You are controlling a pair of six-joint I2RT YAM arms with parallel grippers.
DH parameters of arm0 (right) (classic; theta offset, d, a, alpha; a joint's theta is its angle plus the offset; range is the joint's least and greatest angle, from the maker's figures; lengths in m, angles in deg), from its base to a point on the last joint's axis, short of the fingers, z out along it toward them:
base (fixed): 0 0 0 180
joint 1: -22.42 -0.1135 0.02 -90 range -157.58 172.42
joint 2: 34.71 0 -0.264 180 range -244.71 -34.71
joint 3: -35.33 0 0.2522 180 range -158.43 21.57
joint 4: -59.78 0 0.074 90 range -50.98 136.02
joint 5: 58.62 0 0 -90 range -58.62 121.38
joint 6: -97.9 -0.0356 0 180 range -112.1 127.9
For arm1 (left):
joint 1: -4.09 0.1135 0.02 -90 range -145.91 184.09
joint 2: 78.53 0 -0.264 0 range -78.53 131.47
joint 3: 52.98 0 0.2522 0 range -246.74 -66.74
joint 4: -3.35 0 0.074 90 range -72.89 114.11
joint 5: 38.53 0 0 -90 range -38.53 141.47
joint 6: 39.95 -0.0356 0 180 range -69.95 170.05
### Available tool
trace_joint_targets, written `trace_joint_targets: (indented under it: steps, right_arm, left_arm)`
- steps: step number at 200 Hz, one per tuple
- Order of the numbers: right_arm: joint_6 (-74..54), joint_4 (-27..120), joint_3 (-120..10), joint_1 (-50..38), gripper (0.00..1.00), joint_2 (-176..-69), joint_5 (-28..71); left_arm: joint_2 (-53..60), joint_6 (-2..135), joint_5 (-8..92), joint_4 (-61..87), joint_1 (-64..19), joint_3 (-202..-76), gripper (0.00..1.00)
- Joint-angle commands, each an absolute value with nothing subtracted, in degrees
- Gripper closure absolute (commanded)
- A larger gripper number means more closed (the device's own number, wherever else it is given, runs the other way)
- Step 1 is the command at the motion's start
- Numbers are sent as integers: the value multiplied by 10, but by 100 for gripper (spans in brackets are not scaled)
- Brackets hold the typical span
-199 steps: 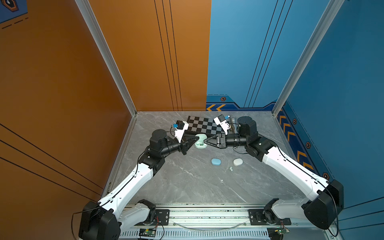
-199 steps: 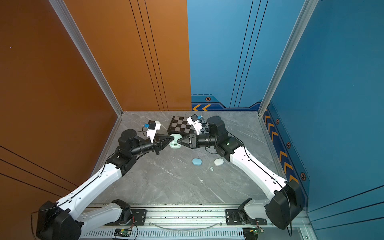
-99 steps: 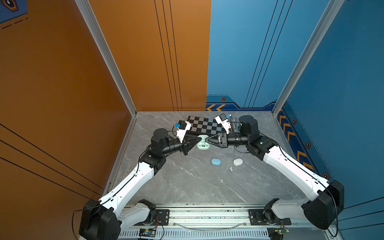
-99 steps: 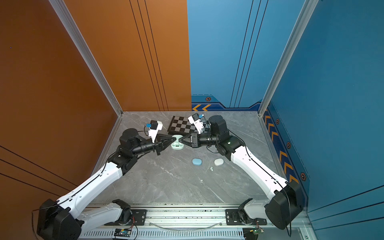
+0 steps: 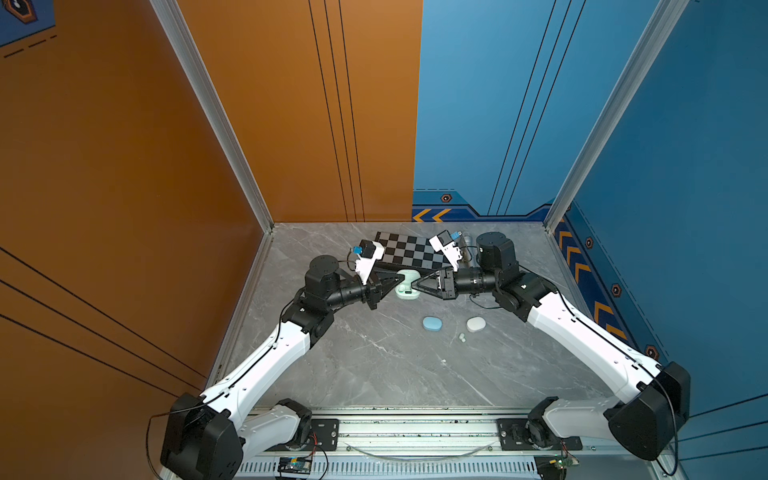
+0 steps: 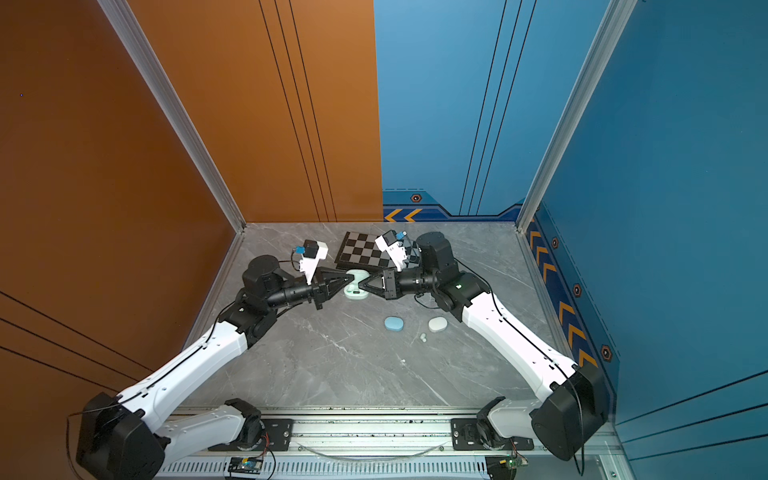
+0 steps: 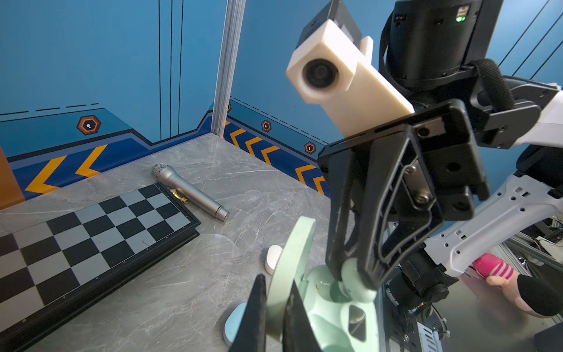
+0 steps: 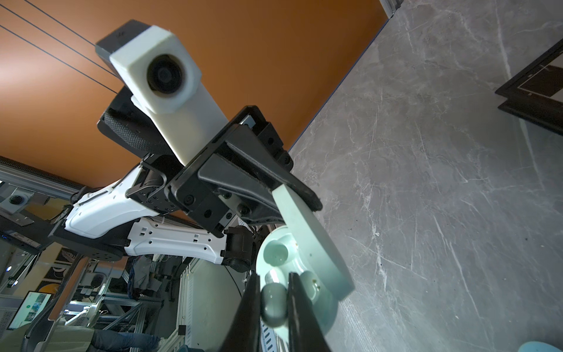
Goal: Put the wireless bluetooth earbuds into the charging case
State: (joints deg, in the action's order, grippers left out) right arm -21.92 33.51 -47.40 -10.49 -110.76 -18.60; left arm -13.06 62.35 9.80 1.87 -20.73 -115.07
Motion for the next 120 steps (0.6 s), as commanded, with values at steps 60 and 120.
trace_joint_targets:
  steps: [60, 120]
  right_arm:
    - [-208, 306, -483, -105, 75, -1090, -159]
    - [-211, 301, -494, -98, 66, -1084, -126]
  left_arm:
    - [-131, 624, 98, -5, -214, -1178, 100]
    - [-127, 621, 98, -5, -223, -1189, 100]
